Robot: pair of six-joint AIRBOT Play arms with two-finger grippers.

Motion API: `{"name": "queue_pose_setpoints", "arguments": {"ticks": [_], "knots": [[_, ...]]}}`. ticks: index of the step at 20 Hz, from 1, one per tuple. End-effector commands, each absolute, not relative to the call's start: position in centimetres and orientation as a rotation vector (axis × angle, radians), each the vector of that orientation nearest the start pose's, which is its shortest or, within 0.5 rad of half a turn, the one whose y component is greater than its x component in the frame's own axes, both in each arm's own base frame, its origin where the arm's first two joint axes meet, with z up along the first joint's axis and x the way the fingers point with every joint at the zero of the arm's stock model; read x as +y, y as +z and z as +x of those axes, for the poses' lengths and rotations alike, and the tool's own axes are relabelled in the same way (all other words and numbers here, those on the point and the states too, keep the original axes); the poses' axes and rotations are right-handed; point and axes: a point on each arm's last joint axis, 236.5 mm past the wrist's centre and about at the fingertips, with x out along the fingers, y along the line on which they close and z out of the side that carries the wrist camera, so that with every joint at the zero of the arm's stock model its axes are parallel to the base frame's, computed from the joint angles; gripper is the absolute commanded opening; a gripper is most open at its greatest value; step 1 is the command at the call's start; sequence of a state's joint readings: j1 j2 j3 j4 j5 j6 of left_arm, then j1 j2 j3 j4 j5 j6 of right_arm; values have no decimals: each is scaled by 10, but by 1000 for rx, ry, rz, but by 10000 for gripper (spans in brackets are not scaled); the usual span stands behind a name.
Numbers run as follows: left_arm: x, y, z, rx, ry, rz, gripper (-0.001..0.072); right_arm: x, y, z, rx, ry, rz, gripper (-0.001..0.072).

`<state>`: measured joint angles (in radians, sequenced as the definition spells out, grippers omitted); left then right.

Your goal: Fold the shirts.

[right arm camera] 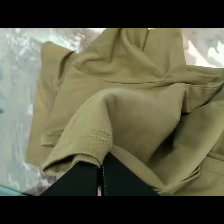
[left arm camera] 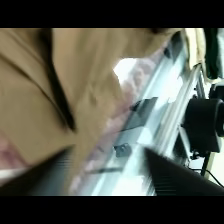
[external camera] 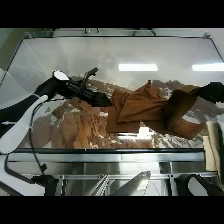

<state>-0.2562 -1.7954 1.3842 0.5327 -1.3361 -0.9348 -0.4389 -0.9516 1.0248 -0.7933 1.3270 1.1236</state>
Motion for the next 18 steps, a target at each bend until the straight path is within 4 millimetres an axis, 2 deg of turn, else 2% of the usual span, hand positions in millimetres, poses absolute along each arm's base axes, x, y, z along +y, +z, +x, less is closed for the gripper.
{"name": "queue_pose_setpoints", "arguments": {"ticks": [1,4,6,7,8,13,15,18], "knots": [[-322,-66,379,1441,-1139,-361,708,19,119,339,932,378,453,18],[-322,-98,373,1574,-1098,-260,707,15,114,344,929,367,456,17],[-331,-109,365,1634,-1112,-210,707,14,110,346,938,367,463,18],[-337,-110,362,1656,-1121,-204,631,14,108,346,942,369,464,17],[-344,-111,358,1668,-1148,-186,606,14,107,347,946,369,466,17],[-359,-97,334,1739,-1240,-118,606,13,104,347,950,373,461,18],[-356,-90,329,1764,-1258,-108,606,13,104,348,952,373,462,18],[-336,-84,330,1826,-1243,-138,606,13,103,348,954,374,464,17]]}}
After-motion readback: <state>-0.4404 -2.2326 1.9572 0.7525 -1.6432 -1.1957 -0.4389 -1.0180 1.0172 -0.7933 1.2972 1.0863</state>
